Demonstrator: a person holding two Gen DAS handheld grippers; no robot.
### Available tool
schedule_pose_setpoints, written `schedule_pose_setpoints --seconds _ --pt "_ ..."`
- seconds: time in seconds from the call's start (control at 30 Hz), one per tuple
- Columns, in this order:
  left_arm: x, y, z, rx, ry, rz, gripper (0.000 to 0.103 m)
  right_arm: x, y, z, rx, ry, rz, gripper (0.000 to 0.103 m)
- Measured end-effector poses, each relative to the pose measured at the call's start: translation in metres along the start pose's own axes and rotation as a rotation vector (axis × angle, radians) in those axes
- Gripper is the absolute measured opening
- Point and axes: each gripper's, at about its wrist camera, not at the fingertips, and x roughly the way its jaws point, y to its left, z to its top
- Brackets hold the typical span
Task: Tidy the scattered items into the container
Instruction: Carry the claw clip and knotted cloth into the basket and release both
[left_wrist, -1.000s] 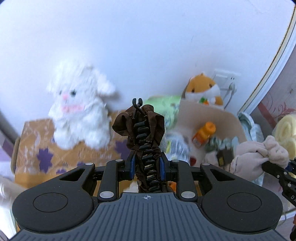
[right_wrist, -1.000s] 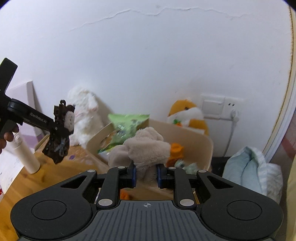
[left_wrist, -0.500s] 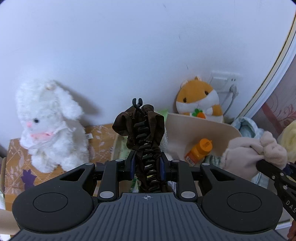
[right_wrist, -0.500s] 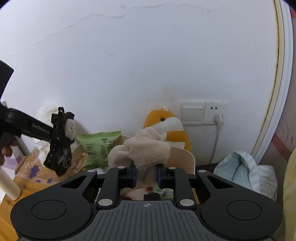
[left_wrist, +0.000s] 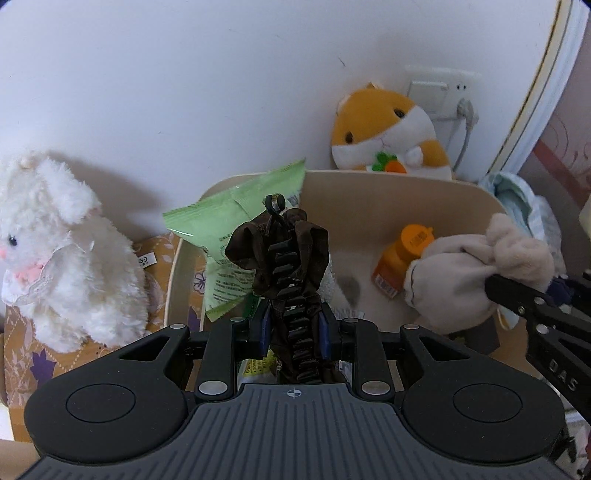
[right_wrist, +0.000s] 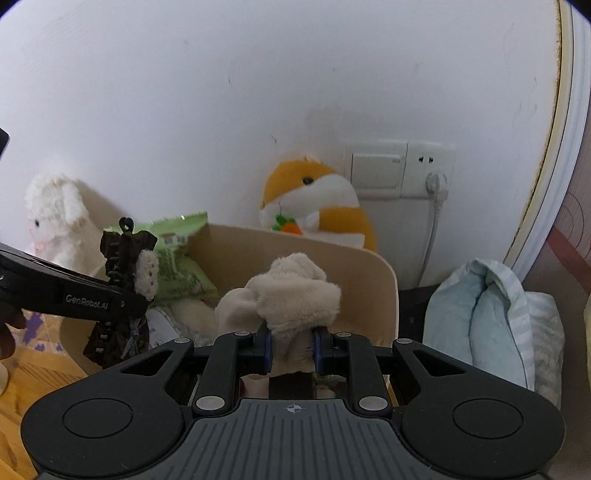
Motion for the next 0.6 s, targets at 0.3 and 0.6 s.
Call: schedule_pose_setpoints --seconds 0.3,0.6 --pt "-0.015 -0.002 -0.006 0.053 -0.08 0.026 0.063 0.001 -0.001 -0.004 -0.026 0.007 0.003 0.05" --pt "-0.046 0.017 -0.015 0.048 -0.139 0.043 0.07 -0.036 0.011 -0.007 -0.104 -0.052 0.034 0.077"
